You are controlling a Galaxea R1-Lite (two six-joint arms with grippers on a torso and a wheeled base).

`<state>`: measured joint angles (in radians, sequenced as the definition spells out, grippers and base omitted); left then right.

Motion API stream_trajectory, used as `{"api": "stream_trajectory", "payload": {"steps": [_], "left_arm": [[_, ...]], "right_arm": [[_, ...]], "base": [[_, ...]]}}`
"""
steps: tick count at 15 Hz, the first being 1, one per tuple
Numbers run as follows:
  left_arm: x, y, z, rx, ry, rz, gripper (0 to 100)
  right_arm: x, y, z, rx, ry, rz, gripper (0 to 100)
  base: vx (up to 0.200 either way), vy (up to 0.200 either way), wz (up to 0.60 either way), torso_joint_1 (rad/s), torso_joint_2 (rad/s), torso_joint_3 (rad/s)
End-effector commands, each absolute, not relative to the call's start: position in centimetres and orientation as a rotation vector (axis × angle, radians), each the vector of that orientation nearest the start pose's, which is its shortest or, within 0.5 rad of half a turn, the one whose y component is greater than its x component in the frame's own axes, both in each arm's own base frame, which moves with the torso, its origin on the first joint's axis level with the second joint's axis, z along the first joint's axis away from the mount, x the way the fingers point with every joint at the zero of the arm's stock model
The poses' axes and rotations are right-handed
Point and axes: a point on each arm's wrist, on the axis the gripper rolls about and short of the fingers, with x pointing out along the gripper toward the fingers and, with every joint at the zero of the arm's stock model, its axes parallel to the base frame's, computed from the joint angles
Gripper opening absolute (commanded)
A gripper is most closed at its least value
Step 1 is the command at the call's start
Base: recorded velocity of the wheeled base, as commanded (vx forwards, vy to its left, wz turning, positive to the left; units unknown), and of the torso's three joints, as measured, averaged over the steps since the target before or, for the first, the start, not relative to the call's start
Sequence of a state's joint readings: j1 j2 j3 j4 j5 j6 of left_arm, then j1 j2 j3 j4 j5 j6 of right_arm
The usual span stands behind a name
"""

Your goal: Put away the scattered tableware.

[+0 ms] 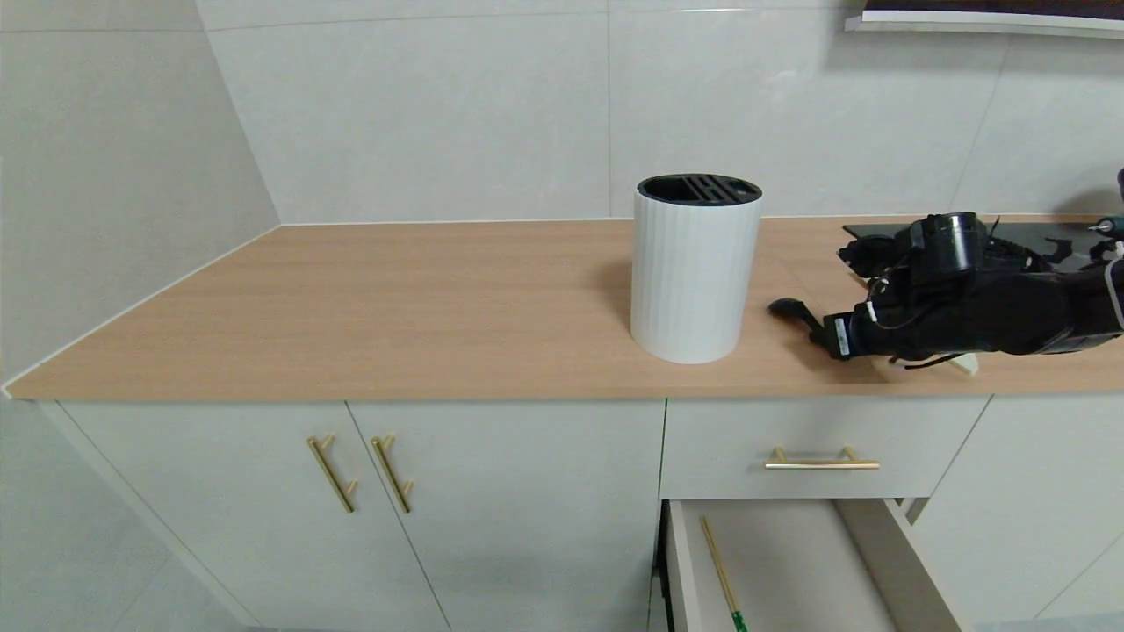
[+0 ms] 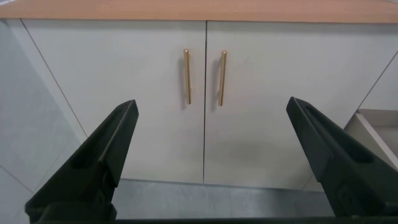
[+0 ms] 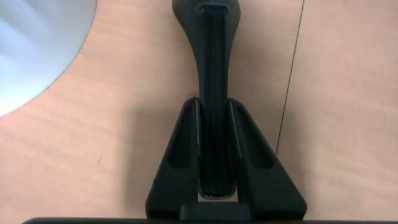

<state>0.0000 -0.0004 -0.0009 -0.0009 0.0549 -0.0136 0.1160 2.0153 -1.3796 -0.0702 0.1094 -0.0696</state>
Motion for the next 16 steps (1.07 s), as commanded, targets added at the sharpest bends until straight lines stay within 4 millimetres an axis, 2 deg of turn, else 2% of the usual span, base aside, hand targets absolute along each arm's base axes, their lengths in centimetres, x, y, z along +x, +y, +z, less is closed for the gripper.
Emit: {"api": "stream_trajectory", "payload": {"steps": [1,2,4,5,6,7,8,9,12,15,16], "left_arm": [[-2.3,0.1,7.6,-0.014,-0.002,0.055,100],[-2.3,0.1,7.6,-0.014,-0.002,0.055,100],[-2.3,0.1,7.6,-0.014,-0.002,0.055,100],[-2.3,0.1,7.6,-0.014,-0.002,0.055,100],[-2.3,0.1,7.6,-0.014,-0.002,0.055,100],[-2.3,0.1,7.6,-0.014,-0.003,0.055,100],[-2.3,0.1,7.6,-0.014,-0.002,0.055,100],[-2.3,0.1,7.6,-0.014,-0.003,0.055,100],[-2.3,0.1,7.6,-0.014,-0.003,0.055,100],[-2.3,0.1,7.6,-0.014,-0.003,0.055,100],[-2.3,0.1,7.6,-0.014,-0.003,0.055,100]], "right_arm": [[37.3,4.9,20.9,-0.016,0.481,0.232,0],[36.5,4.9,21.6,0.008,0.469,0.229,0],[31.3,4.2,24.5,0.021,0.455,0.227,0],[29.6,3.9,25.2,0.021,0.472,0.225,0],[28.7,3.7,25.6,0.021,0.489,0.220,0],[25.6,3.4,26.4,0.021,0.544,0.206,0],[24.7,3.3,26.5,0.023,0.563,0.209,0],[22.2,3.2,26.7,0.044,0.619,0.207,0],[18.8,4.3,25.1,0.086,0.741,0.194,0],[16.6,4.9,22.5,0.073,0.817,0.163,0],[16.4,5.0,22.2,0.068,0.822,0.168,0]], "base": [[0.000,0.000,0.00,0.000,0.00,0.000],[0.000,0.000,0.00,0.000,0.00,0.000],[0.000,0.000,0.00,0.000,0.00,0.000],[0.000,0.000,0.00,0.000,0.00,0.000],[0.000,0.000,0.00,0.000,0.00,0.000],[0.000,0.000,0.00,0.000,0.00,0.000],[0.000,0.000,0.00,0.000,0.00,0.000],[0.000,0.000,0.00,0.000,0.00,0.000],[0.000,0.000,0.00,0.000,0.00,0.000],[0.000,0.000,0.00,0.000,0.00,0.000],[0.000,0.000,0.00,0.000,0.00,0.000]]}}
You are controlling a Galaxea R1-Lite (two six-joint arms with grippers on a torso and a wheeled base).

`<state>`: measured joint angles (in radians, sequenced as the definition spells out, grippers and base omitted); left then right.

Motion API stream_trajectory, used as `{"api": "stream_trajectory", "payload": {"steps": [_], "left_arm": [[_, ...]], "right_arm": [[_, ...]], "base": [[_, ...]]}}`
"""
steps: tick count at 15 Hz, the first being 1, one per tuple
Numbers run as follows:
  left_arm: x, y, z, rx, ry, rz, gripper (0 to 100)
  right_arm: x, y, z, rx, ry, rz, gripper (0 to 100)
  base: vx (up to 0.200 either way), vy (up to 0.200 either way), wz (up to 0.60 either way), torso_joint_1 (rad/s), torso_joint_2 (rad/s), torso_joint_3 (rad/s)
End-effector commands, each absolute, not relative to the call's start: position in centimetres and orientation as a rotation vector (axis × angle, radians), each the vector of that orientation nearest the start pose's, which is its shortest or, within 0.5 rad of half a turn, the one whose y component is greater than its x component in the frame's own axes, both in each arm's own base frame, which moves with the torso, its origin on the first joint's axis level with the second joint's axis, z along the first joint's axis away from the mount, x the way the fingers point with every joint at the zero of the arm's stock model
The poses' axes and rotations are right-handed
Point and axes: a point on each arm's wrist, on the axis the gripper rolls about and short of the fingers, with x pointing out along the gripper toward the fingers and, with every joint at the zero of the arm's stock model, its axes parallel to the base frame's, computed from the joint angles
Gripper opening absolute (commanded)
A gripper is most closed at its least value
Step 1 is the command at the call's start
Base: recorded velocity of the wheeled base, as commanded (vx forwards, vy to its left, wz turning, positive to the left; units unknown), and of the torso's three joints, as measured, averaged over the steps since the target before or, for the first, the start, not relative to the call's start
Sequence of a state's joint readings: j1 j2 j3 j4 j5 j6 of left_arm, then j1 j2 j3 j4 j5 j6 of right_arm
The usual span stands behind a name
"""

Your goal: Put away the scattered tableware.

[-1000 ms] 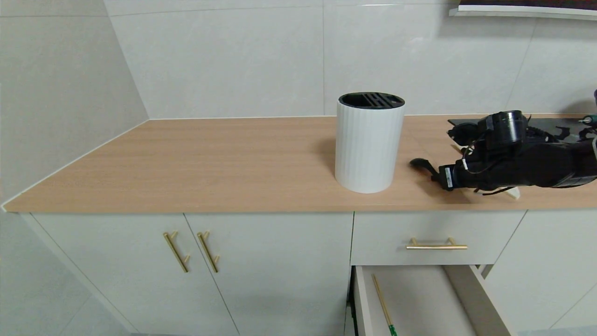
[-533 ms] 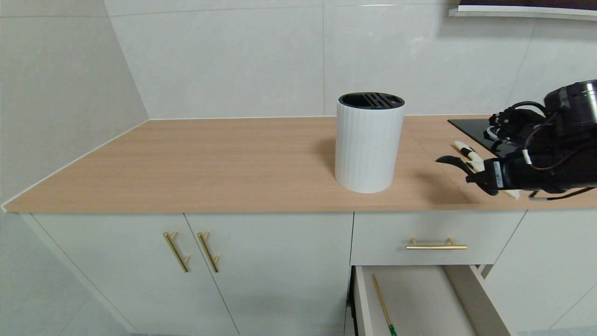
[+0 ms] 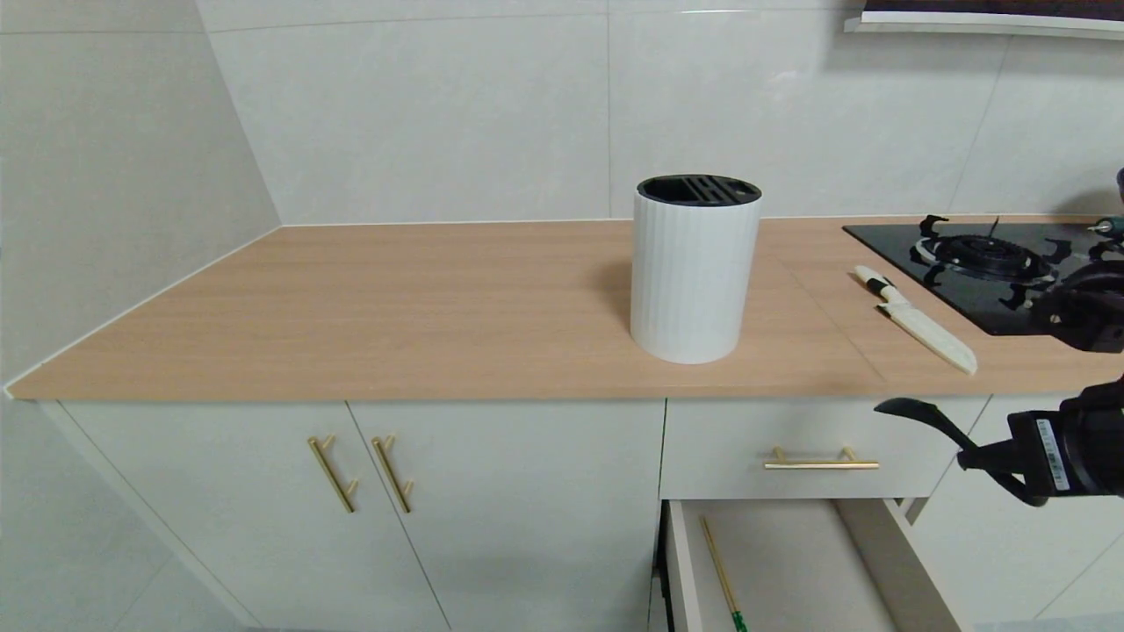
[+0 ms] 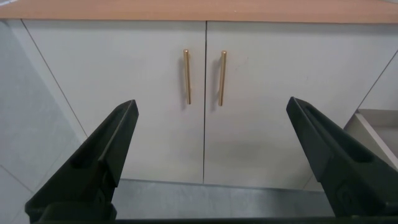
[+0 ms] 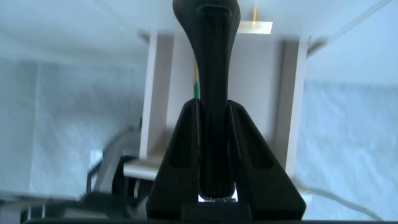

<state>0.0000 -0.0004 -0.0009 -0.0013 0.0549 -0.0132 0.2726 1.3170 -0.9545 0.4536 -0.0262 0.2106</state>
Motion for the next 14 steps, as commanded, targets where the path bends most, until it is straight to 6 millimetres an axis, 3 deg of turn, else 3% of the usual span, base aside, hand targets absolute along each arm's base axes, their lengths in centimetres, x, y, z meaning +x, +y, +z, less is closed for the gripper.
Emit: {"api": "stream_trajectory", "payload": {"steps": [1,6,14], "left_arm": [[-2.3,0.1,7.6,-0.014,-0.003,0.055,100],[-2.3,0.1,7.6,-0.014,-0.002,0.055,100],[-2.3,0.1,7.6,-0.014,-0.002,0.055,100]], "right_arm": [[16.1,5.2,20.9,0.057,0.845,0.177,0],[17.0,6.4,18.7,0.004,0.879,0.176,0],[18.0,7.0,17.1,-0.016,0.887,0.164,0]], "base": [[0.000,0.000,0.00,0.000,0.00,0.000],[0.000,0.000,0.00,-0.027,0.07,0.049],[0.000,0.000,0.00,-0.140,0.44,0.298]]}}
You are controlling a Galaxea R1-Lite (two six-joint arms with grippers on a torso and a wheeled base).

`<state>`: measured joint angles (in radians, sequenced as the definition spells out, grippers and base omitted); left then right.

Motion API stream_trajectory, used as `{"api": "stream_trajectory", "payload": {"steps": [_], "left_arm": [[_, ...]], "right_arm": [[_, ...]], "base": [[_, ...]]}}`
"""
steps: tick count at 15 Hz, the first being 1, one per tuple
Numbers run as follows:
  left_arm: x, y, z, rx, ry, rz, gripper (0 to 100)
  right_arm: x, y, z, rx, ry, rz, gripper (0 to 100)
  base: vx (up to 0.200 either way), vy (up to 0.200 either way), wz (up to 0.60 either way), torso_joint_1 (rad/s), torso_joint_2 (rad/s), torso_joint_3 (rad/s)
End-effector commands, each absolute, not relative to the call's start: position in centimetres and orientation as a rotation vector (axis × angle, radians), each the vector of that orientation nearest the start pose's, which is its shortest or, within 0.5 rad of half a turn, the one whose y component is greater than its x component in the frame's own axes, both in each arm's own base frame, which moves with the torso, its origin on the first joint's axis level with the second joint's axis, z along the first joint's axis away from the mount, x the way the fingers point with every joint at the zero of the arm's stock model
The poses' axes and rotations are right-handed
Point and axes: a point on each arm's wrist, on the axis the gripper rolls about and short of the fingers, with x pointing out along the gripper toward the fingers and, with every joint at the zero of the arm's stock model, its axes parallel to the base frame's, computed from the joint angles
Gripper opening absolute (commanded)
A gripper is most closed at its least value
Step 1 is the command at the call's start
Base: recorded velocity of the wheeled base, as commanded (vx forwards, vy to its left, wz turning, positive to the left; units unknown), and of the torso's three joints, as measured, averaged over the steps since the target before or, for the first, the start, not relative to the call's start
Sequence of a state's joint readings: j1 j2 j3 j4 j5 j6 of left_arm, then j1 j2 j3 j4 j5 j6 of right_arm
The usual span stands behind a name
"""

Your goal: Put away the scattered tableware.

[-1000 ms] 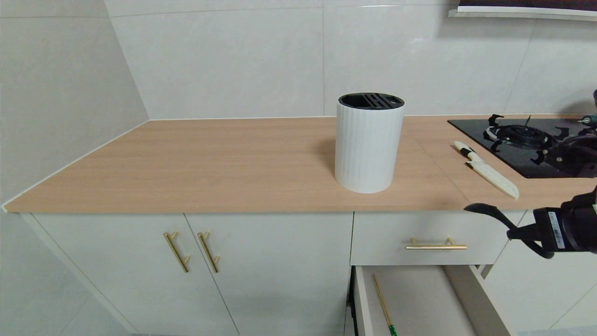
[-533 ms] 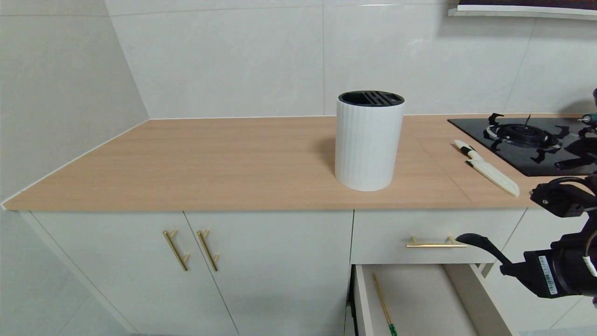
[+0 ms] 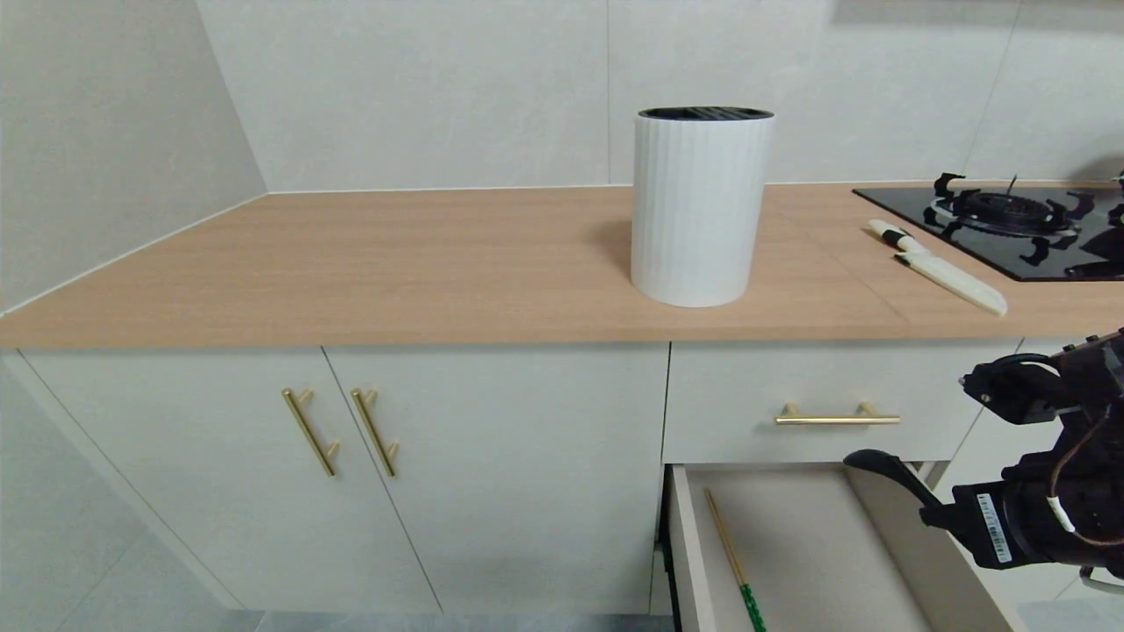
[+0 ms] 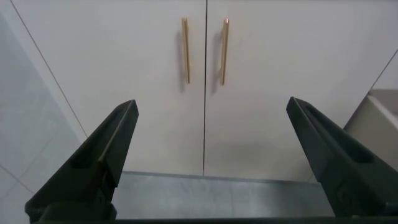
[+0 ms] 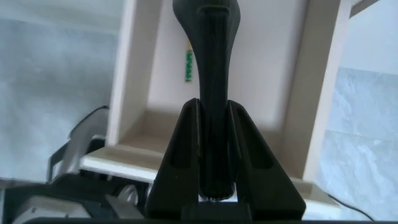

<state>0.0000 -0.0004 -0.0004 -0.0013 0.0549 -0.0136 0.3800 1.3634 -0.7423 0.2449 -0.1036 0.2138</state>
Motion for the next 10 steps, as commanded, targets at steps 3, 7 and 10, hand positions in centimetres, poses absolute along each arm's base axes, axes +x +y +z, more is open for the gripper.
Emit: {"api": "stream_trajectory", "payload": {"steps": [3,7,10], "left_arm": [[-2.28,0.12,7.56,-0.014,-0.002,0.055,100],[-2.28,0.12,7.56,-0.014,-0.002,0.055,100],[-2.30,0.12,7.61,-0.014,-0.003,0.055,100]], "right_arm": [[18.11,6.99,16.93,-0.017,0.888,0.164,0],[18.30,7.06,16.45,-0.025,0.910,0.161,0],[18.34,7.08,16.39,-0.026,0.913,0.161,0]], "base": [[0.000,0.000,0.00,-0.105,0.45,0.347],[0.000,0.000,0.00,-0.056,0.44,0.385],[0.000,0.000,0.00,-0.014,0.17,0.146]]}}
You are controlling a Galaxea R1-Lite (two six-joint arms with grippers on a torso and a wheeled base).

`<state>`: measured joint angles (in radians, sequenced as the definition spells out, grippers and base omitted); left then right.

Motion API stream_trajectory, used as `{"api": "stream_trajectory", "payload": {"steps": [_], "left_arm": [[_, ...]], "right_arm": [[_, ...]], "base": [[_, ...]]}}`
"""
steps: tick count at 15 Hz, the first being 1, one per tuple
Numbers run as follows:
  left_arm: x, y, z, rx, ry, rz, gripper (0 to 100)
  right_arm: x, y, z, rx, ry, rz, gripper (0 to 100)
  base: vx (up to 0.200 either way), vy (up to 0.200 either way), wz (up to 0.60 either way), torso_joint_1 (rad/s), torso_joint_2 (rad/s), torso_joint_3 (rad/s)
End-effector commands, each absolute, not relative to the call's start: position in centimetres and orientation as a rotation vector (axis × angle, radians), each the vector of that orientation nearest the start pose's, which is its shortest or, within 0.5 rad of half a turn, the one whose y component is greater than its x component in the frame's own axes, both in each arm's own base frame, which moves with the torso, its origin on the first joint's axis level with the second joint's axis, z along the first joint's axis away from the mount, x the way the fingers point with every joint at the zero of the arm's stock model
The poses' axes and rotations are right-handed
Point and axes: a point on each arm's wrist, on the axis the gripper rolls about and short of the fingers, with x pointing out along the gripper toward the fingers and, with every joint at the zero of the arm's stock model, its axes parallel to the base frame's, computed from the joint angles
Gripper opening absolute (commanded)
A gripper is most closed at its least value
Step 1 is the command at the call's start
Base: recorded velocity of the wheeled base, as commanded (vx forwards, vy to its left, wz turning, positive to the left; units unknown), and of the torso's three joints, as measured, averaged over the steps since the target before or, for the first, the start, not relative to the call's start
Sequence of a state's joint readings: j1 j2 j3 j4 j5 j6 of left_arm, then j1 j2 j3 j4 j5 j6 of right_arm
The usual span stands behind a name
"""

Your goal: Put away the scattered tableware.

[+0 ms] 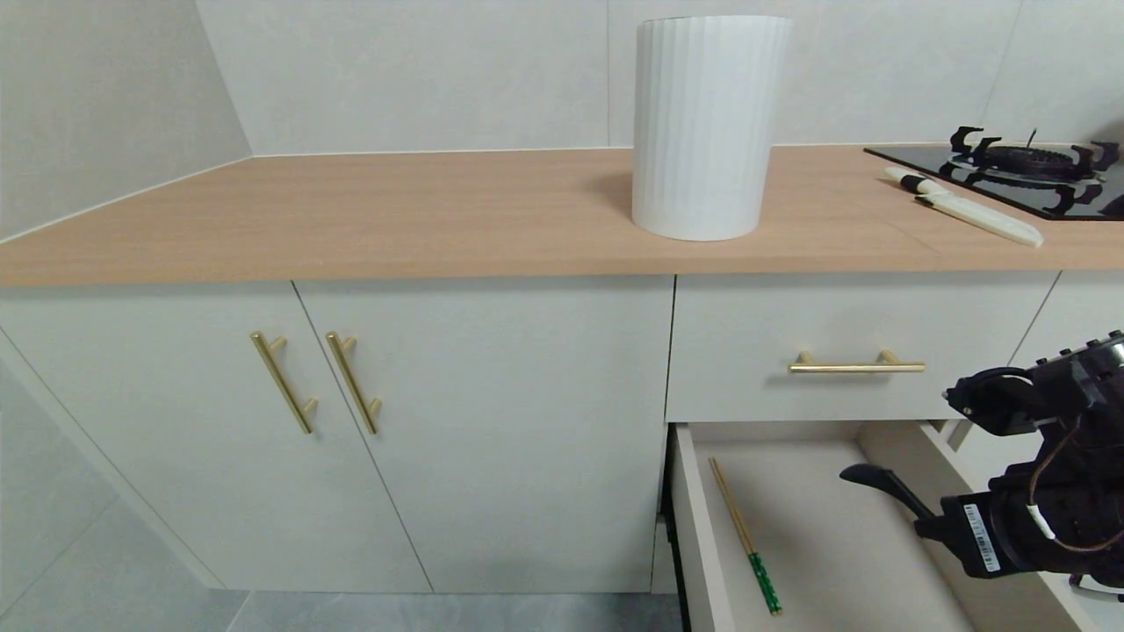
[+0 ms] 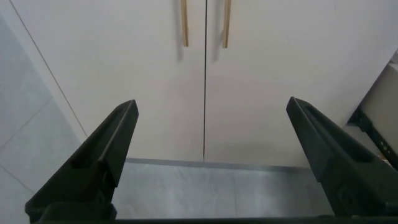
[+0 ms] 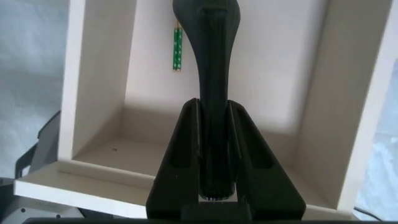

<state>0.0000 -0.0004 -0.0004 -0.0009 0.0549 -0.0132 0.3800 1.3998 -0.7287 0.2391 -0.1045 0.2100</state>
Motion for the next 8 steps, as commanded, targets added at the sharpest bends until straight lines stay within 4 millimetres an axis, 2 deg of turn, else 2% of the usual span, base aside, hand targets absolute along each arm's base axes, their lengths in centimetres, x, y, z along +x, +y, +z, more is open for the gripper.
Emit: {"api": "stream_trajectory", "payload": {"steps": [1,4,6,8], "left_arm": [[-2.3,0.1,7.6,-0.014,-0.003,0.055,100],[-2.3,0.1,7.6,-0.014,-0.003,0.055,100],[-2.3,0.1,7.6,-0.014,-0.003,0.055,100],[-2.3,0.1,7.6,-0.014,-0.002,0.055,100]], "right_arm": [[18.3,7.1,16.4,-0.026,0.913,0.161,0],[19.0,7.3,15.6,-0.037,0.953,0.155,0],[20.0,7.8,14.2,-0.056,1.015,0.144,0],[21.8,8.4,11.8,-0.080,1.066,0.107,0]], "base": [[0.000,0.000,0.00,0.000,0.00,0.000],[0.000,0.000,0.00,0.000,0.00,0.000],[0.000,0.000,0.00,0.000,0.00,0.000],[0.000,0.000,0.00,0.000,0.00,0.000]]}}
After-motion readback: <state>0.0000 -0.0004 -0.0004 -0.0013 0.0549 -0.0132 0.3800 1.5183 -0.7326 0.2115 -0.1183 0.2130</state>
